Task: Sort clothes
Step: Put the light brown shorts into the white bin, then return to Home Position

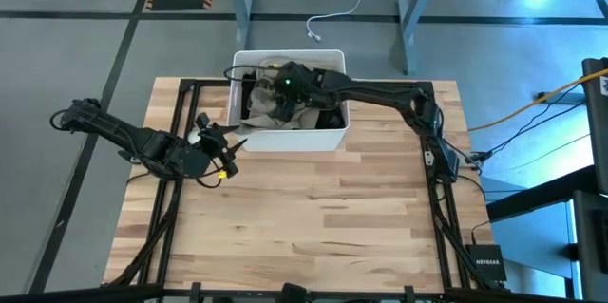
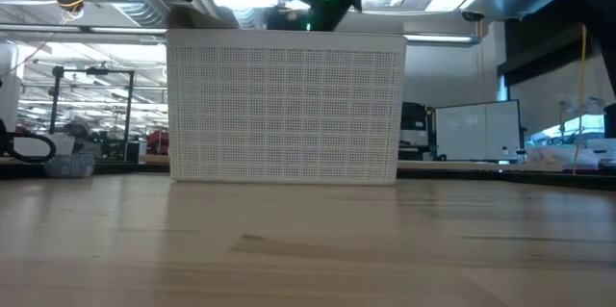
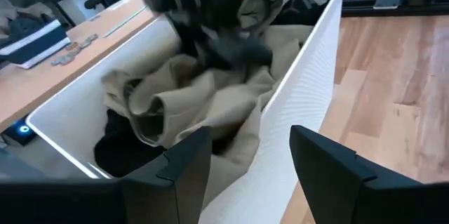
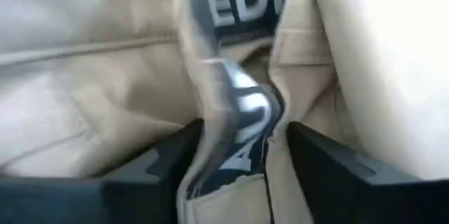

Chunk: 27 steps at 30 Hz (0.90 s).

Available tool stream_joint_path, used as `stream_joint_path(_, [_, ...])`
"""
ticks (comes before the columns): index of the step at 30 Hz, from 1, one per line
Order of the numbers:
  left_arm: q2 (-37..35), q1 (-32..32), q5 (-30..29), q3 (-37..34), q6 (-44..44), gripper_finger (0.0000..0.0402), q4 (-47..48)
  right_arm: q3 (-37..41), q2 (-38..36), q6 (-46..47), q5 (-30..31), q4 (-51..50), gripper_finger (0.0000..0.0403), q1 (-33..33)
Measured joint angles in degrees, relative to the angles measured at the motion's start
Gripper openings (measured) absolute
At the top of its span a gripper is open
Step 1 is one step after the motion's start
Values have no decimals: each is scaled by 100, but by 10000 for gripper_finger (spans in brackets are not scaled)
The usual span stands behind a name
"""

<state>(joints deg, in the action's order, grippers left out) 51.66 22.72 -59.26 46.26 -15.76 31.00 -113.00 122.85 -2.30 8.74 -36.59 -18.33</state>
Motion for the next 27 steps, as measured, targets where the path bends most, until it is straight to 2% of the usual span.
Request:
stream_joint_path(5, [4, 0, 87, 0, -56, 188, 9, -609, -321, -203, -18, -489, 258, 2])
stream_joint_path(11, [3, 0, 130, 0, -169, 188, -20, -1256, -674, -280, -69, -1009, 265, 24])
stream_joint_path(18, [-321, 70, 1036, -2, -207, 188, -14, -1464, -1459, -556, -329, -2240, 265, 578])
stream_joint_path(20, [-471, 191, 1173, -2, -168, 188, 22, -1247, -1747, -535, -329, -2599, 265, 770])
stream_joint_path(23, [-658, 365, 1207, -2, -88, 188, 166, -555, -2250, -414, -288, -2600, 265, 1040])
stream_joint_path(27, [-1055, 501, 1730, -265, 5, 184, 165, 949, -3267, -256, -301, -1790, 266, 1445])
